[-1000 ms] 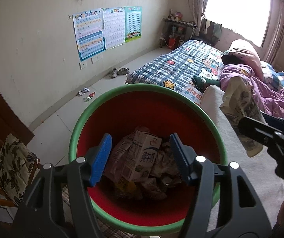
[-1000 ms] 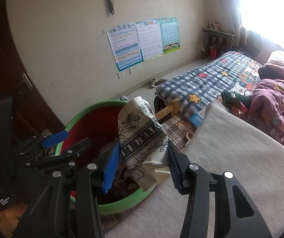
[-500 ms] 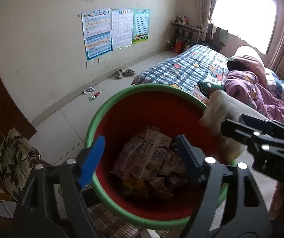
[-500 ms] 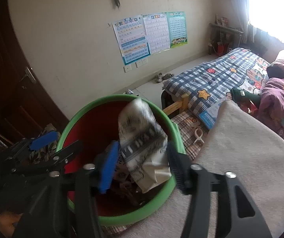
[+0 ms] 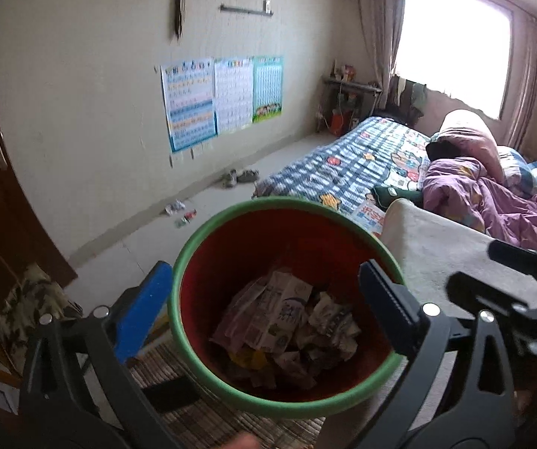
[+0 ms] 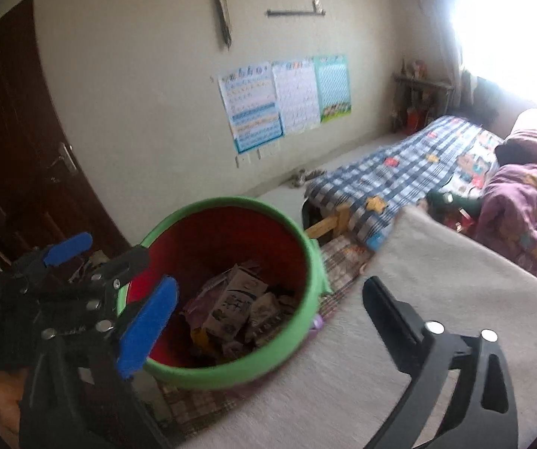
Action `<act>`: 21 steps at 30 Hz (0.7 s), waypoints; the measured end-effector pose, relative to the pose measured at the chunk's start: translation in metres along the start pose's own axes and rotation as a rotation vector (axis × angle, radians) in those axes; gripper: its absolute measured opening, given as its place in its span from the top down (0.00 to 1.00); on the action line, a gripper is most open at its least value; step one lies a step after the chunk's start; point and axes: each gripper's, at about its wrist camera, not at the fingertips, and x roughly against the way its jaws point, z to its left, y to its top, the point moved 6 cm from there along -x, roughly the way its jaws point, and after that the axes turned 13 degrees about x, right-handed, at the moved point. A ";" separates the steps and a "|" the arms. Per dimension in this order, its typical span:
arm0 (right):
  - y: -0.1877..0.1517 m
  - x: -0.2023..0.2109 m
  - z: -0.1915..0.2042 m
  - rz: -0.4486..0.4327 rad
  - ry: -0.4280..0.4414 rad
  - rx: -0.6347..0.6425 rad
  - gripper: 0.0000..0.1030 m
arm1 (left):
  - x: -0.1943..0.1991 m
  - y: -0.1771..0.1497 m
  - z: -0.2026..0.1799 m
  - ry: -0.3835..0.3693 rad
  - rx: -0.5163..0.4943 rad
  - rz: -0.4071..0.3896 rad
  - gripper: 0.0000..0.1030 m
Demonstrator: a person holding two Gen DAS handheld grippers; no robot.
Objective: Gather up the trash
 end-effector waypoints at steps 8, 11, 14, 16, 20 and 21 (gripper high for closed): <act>-0.013 0.097 -0.020 -0.271 -0.140 0.014 0.07 | 0.056 -0.002 -0.030 0.022 0.023 -0.145 0.05; -0.024 0.121 -0.023 -0.268 -0.225 0.064 0.07 | 0.077 -0.009 -0.040 0.116 0.012 -0.212 0.05; -0.040 0.141 -0.024 -0.259 -0.261 0.073 0.07 | 0.094 -0.023 -0.052 0.104 0.013 -0.194 0.05; -0.049 0.151 -0.026 -0.251 -0.258 0.060 0.07 | 0.102 -0.032 -0.059 0.055 0.029 -0.145 0.05; -0.064 0.170 -0.035 -0.242 -0.264 0.037 0.07 | 0.122 -0.045 -0.068 0.023 0.052 -0.135 0.05; -0.068 0.174 -0.038 -0.237 -0.264 0.036 0.07 | 0.130 -0.049 -0.071 0.039 0.048 -0.151 0.05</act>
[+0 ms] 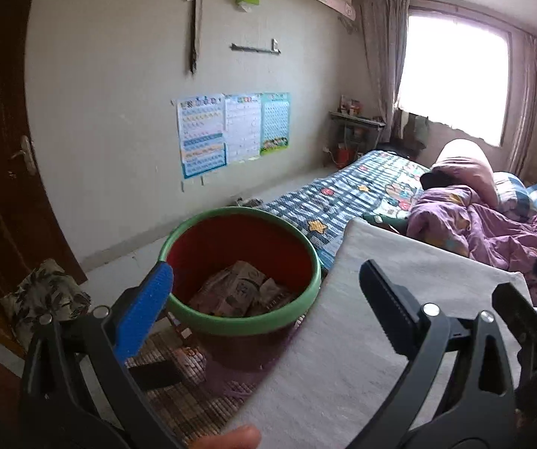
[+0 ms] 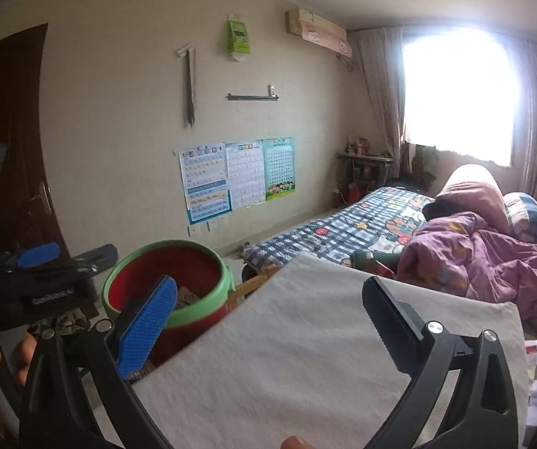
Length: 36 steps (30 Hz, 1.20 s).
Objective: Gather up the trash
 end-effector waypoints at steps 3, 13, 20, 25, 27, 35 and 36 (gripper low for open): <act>-0.009 0.009 -0.006 0.009 -0.001 -0.005 0.07 | 0.013 -0.006 -0.005 0.026 -0.021 -0.020 0.05; -0.024 0.027 -0.019 0.024 0.020 -0.023 0.07 | 0.038 -0.014 -0.018 0.056 -0.030 -0.043 0.05; -0.030 0.035 -0.030 0.034 0.004 -0.036 0.07 | 0.041 -0.016 -0.034 0.042 -0.040 -0.048 0.05; -0.033 0.037 -0.038 0.044 -0.007 -0.043 0.07 | 0.040 -0.017 -0.042 0.032 -0.049 -0.046 0.05; -0.035 0.037 -0.040 0.048 -0.009 -0.046 0.07 | 0.040 -0.017 -0.045 0.030 -0.049 -0.045 0.05; -0.036 0.035 -0.041 0.054 -0.001 -0.045 0.07 | 0.038 -0.019 -0.048 0.035 -0.046 -0.036 0.05; -0.036 0.035 -0.041 0.053 0.000 -0.045 0.07 | 0.038 -0.019 -0.048 0.036 -0.046 -0.036 0.05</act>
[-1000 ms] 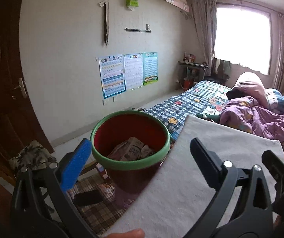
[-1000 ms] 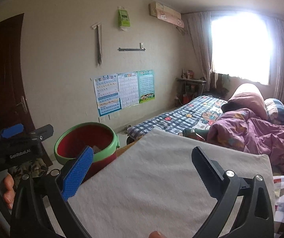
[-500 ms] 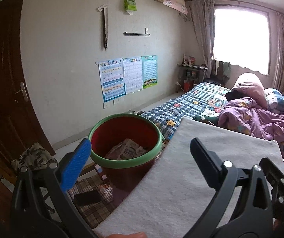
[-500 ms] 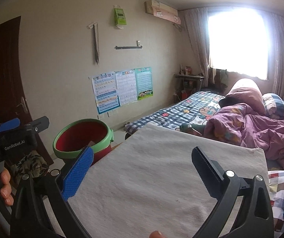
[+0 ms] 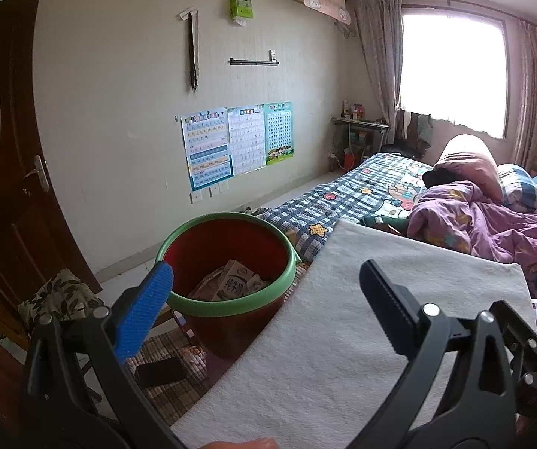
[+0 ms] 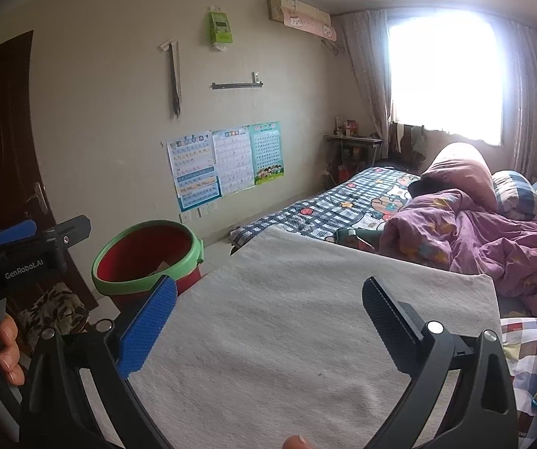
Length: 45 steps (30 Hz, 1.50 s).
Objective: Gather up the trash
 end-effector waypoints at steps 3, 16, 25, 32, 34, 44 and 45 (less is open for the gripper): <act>0.000 0.000 0.000 0.000 -0.002 -0.002 0.07 | 0.000 0.000 0.001 0.005 -0.003 0.004 0.05; 0.001 -0.003 -0.001 0.012 -0.013 -0.012 0.07 | -0.005 -0.003 -0.001 -0.011 -0.007 0.024 0.05; -0.002 -0.006 -0.004 0.028 -0.019 -0.024 0.07 | -0.007 -0.005 -0.002 -0.015 -0.015 0.035 0.05; -0.006 -0.010 -0.008 0.041 -0.019 -0.029 0.07 | -0.010 -0.006 -0.003 -0.015 -0.016 0.040 0.05; -0.007 -0.011 -0.010 0.045 -0.020 -0.032 0.07 | -0.010 -0.007 -0.005 -0.014 -0.019 0.042 0.05; -0.014 -0.021 -0.022 0.072 -0.027 -0.057 0.07 | -0.019 -0.010 -0.013 -0.014 -0.034 0.057 0.05; -0.015 -0.022 -0.023 0.074 -0.027 -0.058 0.07 | -0.020 -0.010 -0.014 -0.016 -0.035 0.058 0.05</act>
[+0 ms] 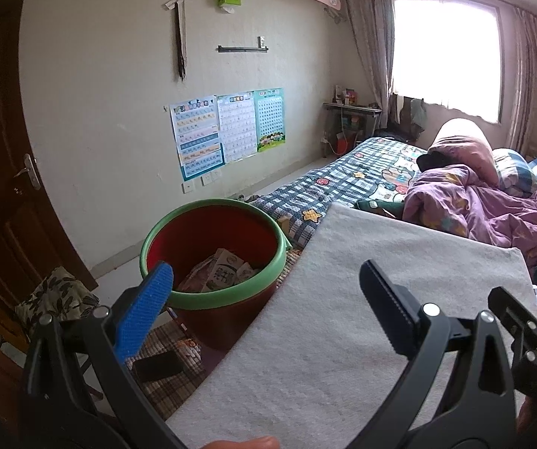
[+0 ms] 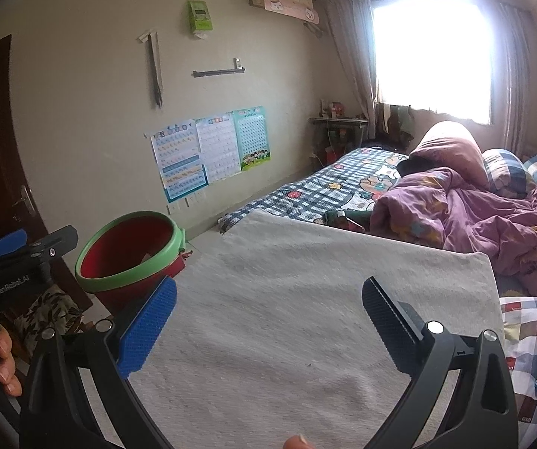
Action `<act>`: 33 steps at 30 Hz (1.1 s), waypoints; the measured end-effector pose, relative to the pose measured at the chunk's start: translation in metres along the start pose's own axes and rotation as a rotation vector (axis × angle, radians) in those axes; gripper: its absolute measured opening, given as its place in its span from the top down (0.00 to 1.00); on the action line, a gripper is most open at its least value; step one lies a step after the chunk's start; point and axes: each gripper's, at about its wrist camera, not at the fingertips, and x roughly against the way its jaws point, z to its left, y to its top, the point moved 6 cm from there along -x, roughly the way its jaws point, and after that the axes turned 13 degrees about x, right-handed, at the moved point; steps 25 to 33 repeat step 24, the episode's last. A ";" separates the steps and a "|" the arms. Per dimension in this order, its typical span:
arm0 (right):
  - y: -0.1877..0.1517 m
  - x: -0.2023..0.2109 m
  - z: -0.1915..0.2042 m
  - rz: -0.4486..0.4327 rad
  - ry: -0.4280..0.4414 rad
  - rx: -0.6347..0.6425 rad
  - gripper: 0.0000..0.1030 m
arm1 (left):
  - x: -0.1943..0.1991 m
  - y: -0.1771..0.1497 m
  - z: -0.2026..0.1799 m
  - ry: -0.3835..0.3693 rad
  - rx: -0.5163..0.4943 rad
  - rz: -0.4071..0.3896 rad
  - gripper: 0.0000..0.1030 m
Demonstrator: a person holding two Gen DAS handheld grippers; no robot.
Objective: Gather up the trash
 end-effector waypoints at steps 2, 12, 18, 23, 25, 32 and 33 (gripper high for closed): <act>-0.001 -0.001 -0.002 0.002 -0.003 0.000 0.07 | -0.003 0.000 -0.003 -0.003 -0.003 0.003 0.05; -0.014 -0.014 -0.015 0.038 -0.013 -0.024 0.07 | -0.011 -0.005 -0.015 -0.011 -0.025 0.023 0.05; -0.034 -0.038 -0.026 0.109 -0.016 -0.038 0.07 | -0.018 -0.009 -0.023 -0.012 -0.044 0.038 0.05; -0.063 -0.072 -0.045 0.201 -0.060 -0.045 0.07 | -0.028 -0.016 -0.032 -0.020 -0.050 0.078 0.05; -0.069 -0.079 -0.049 0.219 -0.068 -0.053 0.07 | -0.029 -0.018 -0.033 -0.022 -0.052 0.081 0.05; -0.069 -0.079 -0.049 0.219 -0.068 -0.053 0.07 | -0.029 -0.018 -0.033 -0.022 -0.052 0.081 0.05; -0.069 -0.079 -0.049 0.219 -0.068 -0.053 0.07 | -0.029 -0.018 -0.033 -0.022 -0.052 0.081 0.05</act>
